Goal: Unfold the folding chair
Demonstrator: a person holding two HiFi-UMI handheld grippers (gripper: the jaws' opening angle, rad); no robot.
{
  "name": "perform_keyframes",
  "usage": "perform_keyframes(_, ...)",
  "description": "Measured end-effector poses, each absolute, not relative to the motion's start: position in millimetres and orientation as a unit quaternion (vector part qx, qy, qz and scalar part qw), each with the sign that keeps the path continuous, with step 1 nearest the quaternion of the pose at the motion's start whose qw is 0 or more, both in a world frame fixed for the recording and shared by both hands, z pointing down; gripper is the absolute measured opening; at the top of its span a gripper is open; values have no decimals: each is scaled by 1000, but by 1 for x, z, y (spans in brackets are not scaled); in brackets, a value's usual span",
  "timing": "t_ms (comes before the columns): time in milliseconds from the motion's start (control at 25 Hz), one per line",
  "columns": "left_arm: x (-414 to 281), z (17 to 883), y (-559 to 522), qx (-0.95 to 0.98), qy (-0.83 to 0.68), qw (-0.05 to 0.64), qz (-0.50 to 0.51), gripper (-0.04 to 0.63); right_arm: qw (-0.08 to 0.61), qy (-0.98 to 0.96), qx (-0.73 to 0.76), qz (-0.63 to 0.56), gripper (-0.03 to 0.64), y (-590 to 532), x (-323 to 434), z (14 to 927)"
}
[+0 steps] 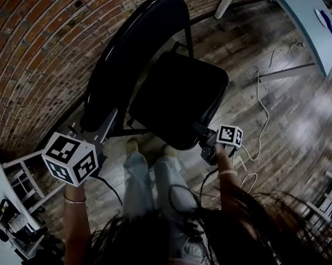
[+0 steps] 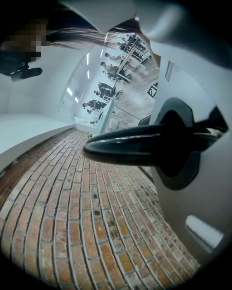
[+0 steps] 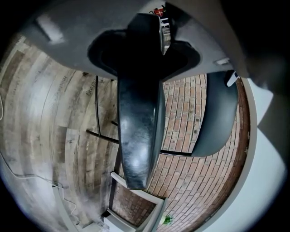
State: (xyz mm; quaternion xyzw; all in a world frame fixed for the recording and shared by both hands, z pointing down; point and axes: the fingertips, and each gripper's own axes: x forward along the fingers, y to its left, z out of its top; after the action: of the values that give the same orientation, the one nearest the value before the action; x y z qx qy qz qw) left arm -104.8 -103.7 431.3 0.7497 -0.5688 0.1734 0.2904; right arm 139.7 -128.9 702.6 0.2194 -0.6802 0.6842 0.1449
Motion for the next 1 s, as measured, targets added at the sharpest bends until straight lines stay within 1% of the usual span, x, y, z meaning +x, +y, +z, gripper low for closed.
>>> perform_keyframes(1000, -74, 440, -96, 754, -559, 298, 172, 78, 145, -677, 222, 687, 223, -120, 172, 740)
